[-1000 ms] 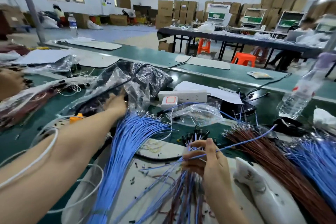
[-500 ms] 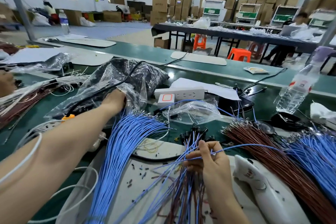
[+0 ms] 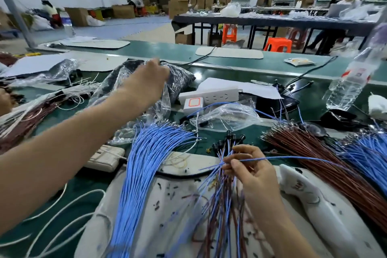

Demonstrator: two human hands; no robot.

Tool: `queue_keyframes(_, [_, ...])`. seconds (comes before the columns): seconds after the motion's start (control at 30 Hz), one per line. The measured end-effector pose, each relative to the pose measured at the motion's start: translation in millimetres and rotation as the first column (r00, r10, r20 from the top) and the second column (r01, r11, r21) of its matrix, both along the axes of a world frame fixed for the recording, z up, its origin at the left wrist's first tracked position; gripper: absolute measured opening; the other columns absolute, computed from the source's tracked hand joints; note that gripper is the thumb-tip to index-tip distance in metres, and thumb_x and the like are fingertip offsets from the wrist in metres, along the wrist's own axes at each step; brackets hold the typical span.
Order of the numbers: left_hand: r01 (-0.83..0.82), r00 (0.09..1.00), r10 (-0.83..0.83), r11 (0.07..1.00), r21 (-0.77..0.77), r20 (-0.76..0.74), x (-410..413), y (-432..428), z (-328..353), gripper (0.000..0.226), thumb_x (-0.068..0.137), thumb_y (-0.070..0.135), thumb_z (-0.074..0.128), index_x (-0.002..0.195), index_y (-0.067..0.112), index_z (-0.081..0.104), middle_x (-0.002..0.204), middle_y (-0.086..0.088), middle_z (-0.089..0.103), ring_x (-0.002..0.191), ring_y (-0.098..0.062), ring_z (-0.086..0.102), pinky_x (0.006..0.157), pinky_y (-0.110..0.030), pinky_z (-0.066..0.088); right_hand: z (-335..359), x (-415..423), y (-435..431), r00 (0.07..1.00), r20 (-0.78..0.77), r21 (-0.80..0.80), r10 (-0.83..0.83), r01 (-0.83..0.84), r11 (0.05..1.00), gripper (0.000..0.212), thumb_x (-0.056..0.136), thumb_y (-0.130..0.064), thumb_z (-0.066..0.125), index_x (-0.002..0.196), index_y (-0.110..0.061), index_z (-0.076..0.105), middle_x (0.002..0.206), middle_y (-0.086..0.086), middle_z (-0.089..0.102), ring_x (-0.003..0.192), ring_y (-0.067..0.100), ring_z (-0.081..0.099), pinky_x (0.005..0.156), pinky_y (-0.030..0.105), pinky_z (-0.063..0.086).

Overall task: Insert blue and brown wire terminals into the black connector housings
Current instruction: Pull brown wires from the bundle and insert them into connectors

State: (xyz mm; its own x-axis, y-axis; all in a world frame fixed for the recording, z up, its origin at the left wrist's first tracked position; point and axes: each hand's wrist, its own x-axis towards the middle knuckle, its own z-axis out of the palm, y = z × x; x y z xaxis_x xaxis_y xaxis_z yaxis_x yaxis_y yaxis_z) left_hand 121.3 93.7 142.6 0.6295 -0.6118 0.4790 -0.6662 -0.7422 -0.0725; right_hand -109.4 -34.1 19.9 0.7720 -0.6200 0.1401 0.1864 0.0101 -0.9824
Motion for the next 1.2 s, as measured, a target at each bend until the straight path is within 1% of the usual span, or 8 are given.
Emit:
queue_keyframes(0.07, [0.141,0.965,-0.206,0.93,-0.341,-0.164,-39,-12,-9,0.012,0.087,0.003,0.062,0.098,0.006,0.064,0.089,-0.01,0.061,0.064,-0.013,0.056,0.069,-0.016,0.049,0,0,0,0.994,0.016,-0.14,-0.112,0.113,0.984,0.032,0.093,0.008,0.05,0.097,-0.021,0.062,0.076,0.003,0.07,0.067,0.013,0.067,0.068,0.022,0.055])
queue_keyframes(0.13, [0.168,0.757,-0.508,0.759,-0.629,-0.411,-92,-25,-45,0.018,0.084,0.001,0.066,0.089,0.017,0.059,0.085,-0.007,0.067,0.058,-0.011,0.065,0.063,-0.018,0.055,3,-1,-2,0.956,0.096,-0.264,-0.278,0.294,0.919,0.036,0.094,0.002,0.05,0.101,-0.032,0.06,0.076,-0.004,0.068,0.067,0.006,0.065,0.07,0.016,0.051])
queue_keyframes(0.23, [0.187,0.475,-0.727,0.633,-0.751,-0.495,-135,-38,-99,0.037,0.087,-0.002,0.062,0.102,0.031,0.054,0.09,0.009,0.061,0.057,-0.012,0.066,0.059,-0.027,0.056,5,-6,-8,0.874,0.222,-0.3,-0.431,0.482,0.823,0.022,0.096,-0.021,0.048,0.111,-0.029,0.061,0.079,-0.01,0.07,0.067,0.005,0.065,0.064,0.01,0.048])
queue_keyframes(0.3, [0.241,0.469,-0.773,0.578,-0.78,-0.428,-131,-42,-109,0.05,0.087,-0.004,0.061,0.114,0.038,0.055,0.094,0.017,0.059,0.058,-0.007,0.063,0.064,-0.021,0.052,6,-9,-11,0.85,0.256,-0.25,-0.46,0.518,0.818,0.024,0.097,-0.027,0.043,0.112,-0.025,0.061,0.081,-0.008,0.071,0.063,0.01,0.066,0.058,0.015,0.05])
queue_keyframes(0.43, [0.248,0.4,-0.842,0.48,-0.841,-0.363,-124,-39,-110,0.037,0.084,-0.007,0.06,0.1,0.025,0.067,0.099,0.007,0.059,0.071,-0.014,0.069,0.073,-0.022,0.053,11,-10,-5,0.842,0.318,-0.183,-0.435,0.505,0.844,0.021,0.103,-0.018,0.035,0.106,-0.024,0.055,0.082,0.001,0.07,0.058,0.018,0.068,0.053,0.023,0.053])
queue_keyframes(0.57, [0.154,0.304,-0.864,0.46,-0.874,-0.401,-124,-35,-111,0.031,0.083,-0.001,0.064,0.094,0.027,0.064,0.094,-0.007,0.065,0.079,-0.022,0.072,0.077,-0.033,0.057,12,-8,-1,0.852,0.319,-0.219,-0.416,0.493,0.842,0.019,0.101,-0.023,0.037,0.106,-0.025,0.056,0.082,0.003,0.068,0.062,0.021,0.067,0.062,0.031,0.055])
queue_keyframes(0.77, [0.074,0.222,-0.866,0.473,-0.878,-0.448,-121,-31,-112,0.034,0.087,-0.009,0.059,0.094,0.024,0.063,0.078,-0.005,0.072,0.081,-0.022,0.073,0.074,-0.023,0.055,13,-11,2,0.85,0.34,-0.257,-0.401,0.495,0.83,0.021,0.101,-0.022,0.036,0.106,-0.019,0.056,0.081,0.001,0.066,0.063,0.021,0.066,0.062,0.032,0.054])
queue_keyframes(1.2, [0.21,0.362,-0.812,0.549,-0.809,-0.457,-126,-28,-105,0.031,0.082,0.003,0.071,0.094,0.03,0.063,0.095,0.005,0.069,0.071,-0.006,0.064,0.064,-0.027,0.055,21,-19,12,0.794,0.527,-0.321,-0.304,0.517,0.794,0.02,0.103,-0.018,0.033,0.107,-0.019,0.051,0.083,0.0,0.063,0.064,0.016,0.063,0.062,0.023,0.05])
